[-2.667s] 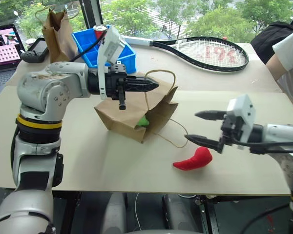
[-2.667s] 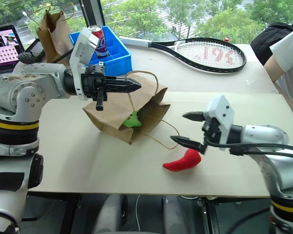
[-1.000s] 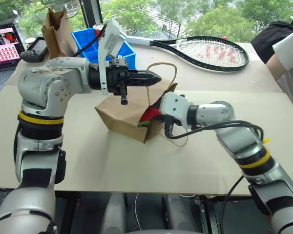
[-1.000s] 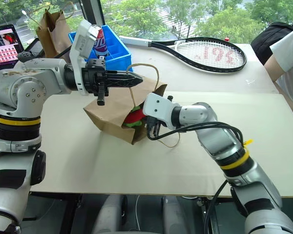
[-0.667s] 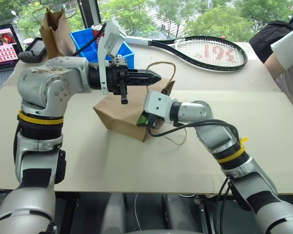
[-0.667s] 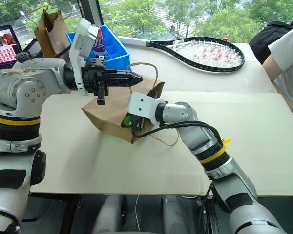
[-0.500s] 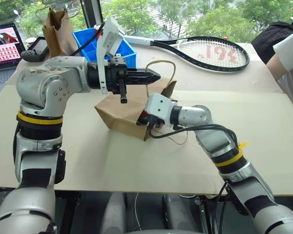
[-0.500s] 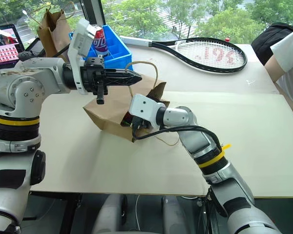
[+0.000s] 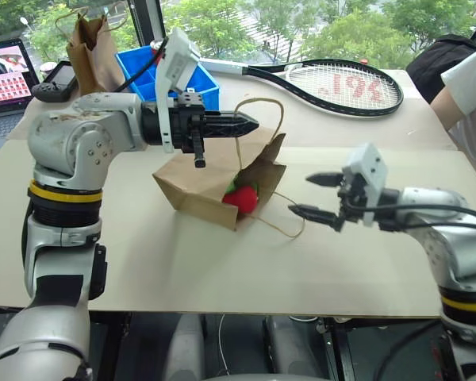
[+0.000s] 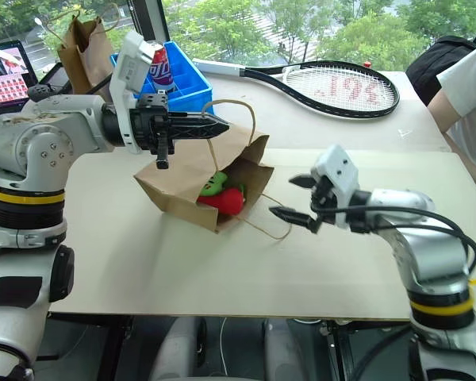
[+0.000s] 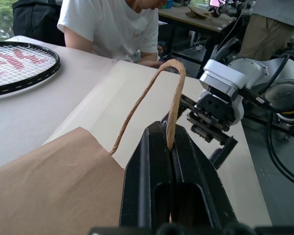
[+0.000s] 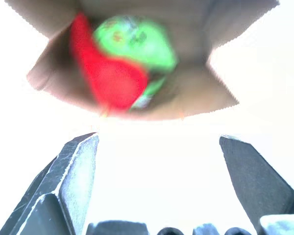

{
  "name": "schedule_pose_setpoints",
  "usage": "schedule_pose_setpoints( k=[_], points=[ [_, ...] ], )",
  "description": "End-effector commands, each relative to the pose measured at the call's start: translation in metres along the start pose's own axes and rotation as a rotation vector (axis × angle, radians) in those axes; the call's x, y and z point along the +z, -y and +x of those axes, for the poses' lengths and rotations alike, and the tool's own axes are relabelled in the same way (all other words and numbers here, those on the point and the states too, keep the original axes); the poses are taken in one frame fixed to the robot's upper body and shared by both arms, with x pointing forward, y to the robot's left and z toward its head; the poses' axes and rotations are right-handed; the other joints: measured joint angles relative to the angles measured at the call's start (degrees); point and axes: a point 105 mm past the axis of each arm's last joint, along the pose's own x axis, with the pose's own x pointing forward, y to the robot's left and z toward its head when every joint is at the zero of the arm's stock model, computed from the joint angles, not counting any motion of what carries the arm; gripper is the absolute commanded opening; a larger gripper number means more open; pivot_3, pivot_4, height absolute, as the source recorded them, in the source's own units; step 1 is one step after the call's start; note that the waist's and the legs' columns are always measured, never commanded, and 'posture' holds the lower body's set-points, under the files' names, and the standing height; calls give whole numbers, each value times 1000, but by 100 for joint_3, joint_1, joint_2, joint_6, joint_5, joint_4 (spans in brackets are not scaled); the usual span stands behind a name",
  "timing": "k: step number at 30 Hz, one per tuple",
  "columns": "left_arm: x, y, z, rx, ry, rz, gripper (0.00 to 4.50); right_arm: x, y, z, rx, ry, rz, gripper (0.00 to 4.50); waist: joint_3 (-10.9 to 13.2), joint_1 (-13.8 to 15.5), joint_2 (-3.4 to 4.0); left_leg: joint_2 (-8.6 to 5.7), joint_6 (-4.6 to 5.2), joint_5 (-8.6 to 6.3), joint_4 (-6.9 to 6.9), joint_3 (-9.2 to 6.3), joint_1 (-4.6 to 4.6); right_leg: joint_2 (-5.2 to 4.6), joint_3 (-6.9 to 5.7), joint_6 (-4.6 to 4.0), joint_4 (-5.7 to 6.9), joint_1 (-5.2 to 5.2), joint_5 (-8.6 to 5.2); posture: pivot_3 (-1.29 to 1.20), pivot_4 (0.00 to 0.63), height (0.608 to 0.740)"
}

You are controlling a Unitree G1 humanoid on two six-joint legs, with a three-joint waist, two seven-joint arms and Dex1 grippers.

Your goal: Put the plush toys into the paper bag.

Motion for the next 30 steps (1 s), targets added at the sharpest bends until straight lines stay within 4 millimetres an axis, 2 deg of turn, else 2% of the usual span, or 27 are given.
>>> schedule_pose_setpoints(
  k=[1, 6, 9, 10, 11, 15, 19, 23, 25, 30],
  points=[
    [14, 2, 0, -7, 23, 61, 0, -4, -16, 19, 22, 4, -34, 4278, 0, -14, 0, 0, 2, 1, -1, 0, 2, 0, 0, -1, 0, 1, 1, 0, 150, 660],
    [14, 1, -1, -6, 22, 64, 0, -23, -14, 47, -31, -46, -83, 4278, 0, 20, 0, -2, 9, 10, -3, 1, 4, -1, 0, 0, -4, 1, 5, 0, 150, 660],
    [15, 1, -3, 3, 22, 69, 0, -35, -16, 56, -17, -88, -115, 3553, 0, 39, 0, -2, 8, 10, -3, 2, 1, -1, 0, 1, -7, 1, 6, 0, 150, 660],
    [15, 0, -4, 6, 22, 69, 0, -36, -17, 57, -5, -97, -129, 3147, 0, 39, 0, -3, 8, 10, -4, 2, 0, -2, 0, 1, -8, 1, 6, 0, 150, 660],
    [16, 0, -4, 9, 22, 69, 0, -33, -18, 57, 5, -76, -128, 2905, 0, 39, 0, -3, 8, 10, -4, 2, 0, -2, -1, 1, -8, 1, 6, 0, 150, 660],
    [16, -6, -10, 53, 18, 79, 0, -17, -19, 47, 54, 0, -81, 1459, 0, 38, 0, -2, 8, 10, -5, 1, 1, -2, -1, 1, -7, 2, 6, 0, 150, 660],
    [19, -18, -16, 119, 36, 94, 0, 24, -8, 23, 69, 150, -59, 99, 1, 36, -1, -2, 8, 10, -4, 1, 1, -2, -1, 1, -7, 3, 6, 0, 150, 660],
    [30, -45, -23, 290, 106, 166, 0, 77, -6, 8, 109, 318, -100, 42, 1, 37, -1, -2, 9, 12, -4, 0, 1, -1, -2, 1, -7, 2, 10, 0, 150, 660],
    [32, -54, -27, 344, 121, 179, 0, 96, -7, 6, 119, 366, -124, 42, 1, 28, -1, -2, 9, 12, -5, 0, 1, -1, -2, 2, -7, 1, 10, 0, 150, 660],
    [30, -58, -29, 368, 154, 156, 0, 134, -12, 4, 154, 453, -191, 42, 2, 33, -1, -3, 9, 13, -22, -1, -1, -2, -2, 2, -9, -5, 10, 0, 150, 660]
  ],
)
